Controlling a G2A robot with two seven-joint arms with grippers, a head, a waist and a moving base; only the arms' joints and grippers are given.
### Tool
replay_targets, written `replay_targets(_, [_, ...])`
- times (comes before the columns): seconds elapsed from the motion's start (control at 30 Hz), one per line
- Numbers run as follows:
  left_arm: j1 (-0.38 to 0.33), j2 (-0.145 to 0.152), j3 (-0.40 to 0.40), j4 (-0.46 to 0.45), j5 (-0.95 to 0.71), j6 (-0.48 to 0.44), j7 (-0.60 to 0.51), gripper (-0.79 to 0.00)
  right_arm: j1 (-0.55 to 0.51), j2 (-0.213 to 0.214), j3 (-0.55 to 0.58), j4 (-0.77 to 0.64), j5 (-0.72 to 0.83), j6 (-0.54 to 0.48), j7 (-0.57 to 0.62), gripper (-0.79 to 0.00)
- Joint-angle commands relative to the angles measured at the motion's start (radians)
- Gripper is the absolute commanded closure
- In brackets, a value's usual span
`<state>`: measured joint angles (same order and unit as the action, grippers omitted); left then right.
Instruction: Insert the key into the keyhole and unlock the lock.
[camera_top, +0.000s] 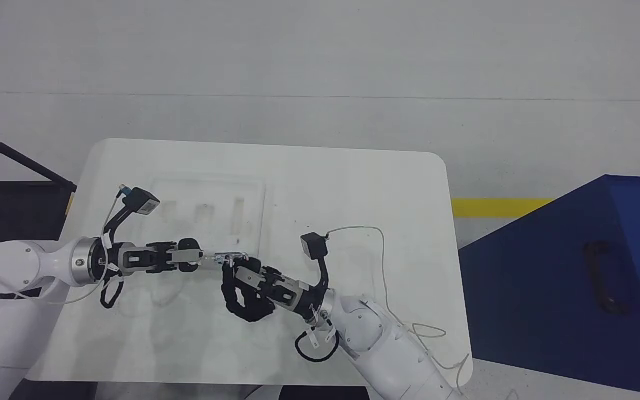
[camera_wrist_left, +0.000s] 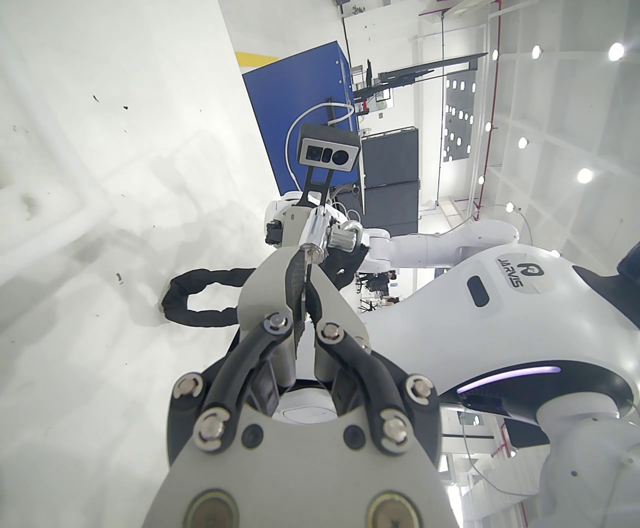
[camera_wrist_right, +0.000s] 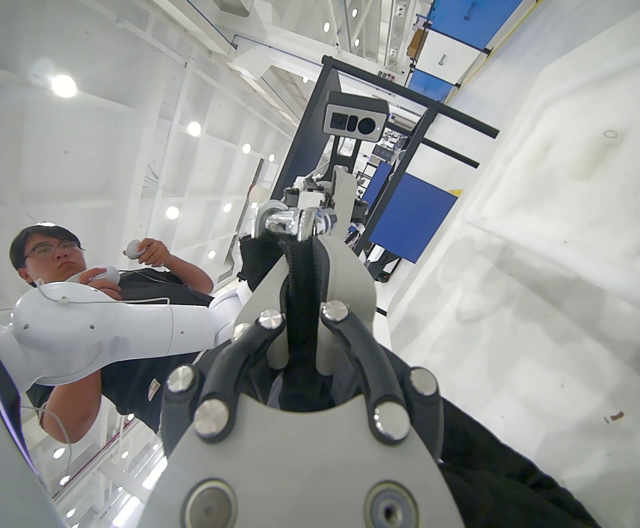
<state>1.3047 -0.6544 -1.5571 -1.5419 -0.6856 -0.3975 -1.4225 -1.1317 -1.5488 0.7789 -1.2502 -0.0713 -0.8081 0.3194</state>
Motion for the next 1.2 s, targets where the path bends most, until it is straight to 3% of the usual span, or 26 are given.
replay_targets(0.0, [0.0,0.0,0.0,0.0,0.0,0.0,0.0,0.0,0.0,0.0,0.0,0.0,0.0,0.0,0.0,0.0])
replay_targets(0.17, [0.007,-0.001,0.0,-0.024,0.027,-0.014,0.026,0.0,-0.006,0.001,0.005,-0.007,-0.001,0.015,-0.012,0.0])
replay_targets(0.37, [0.063,-0.006,-0.035,-0.108,0.066,-0.141,0.141,0.0,-0.037,0.006,0.028,-0.042,0.043,0.028,-0.033,0.0])
replay_targets(0.67, [0.178,0.001,-0.081,-0.178,0.317,-0.403,0.403,0.0,-0.058,0.014,0.038,-0.063,0.114,0.023,0.02,0.0])
replay_targets(0.83, [0.23,0.007,-0.097,-0.19,0.497,-0.601,0.6,0.0,-0.064,0.017,0.04,-0.069,0.128,0.024,0.03,0.0])
replay_targets(1.0, [0.255,-0.003,-0.145,-0.234,0.626,-0.615,0.681,0.0,-0.071,0.017,0.039,-0.071,0.139,0.026,0.032,0.0])
replay_targets(1.17, [0.294,-0.024,-0.185,-0.31,0.831,-0.615,0.838,0.0,-0.076,0.017,0.036,-0.069,0.147,0.023,0.032,0.0])
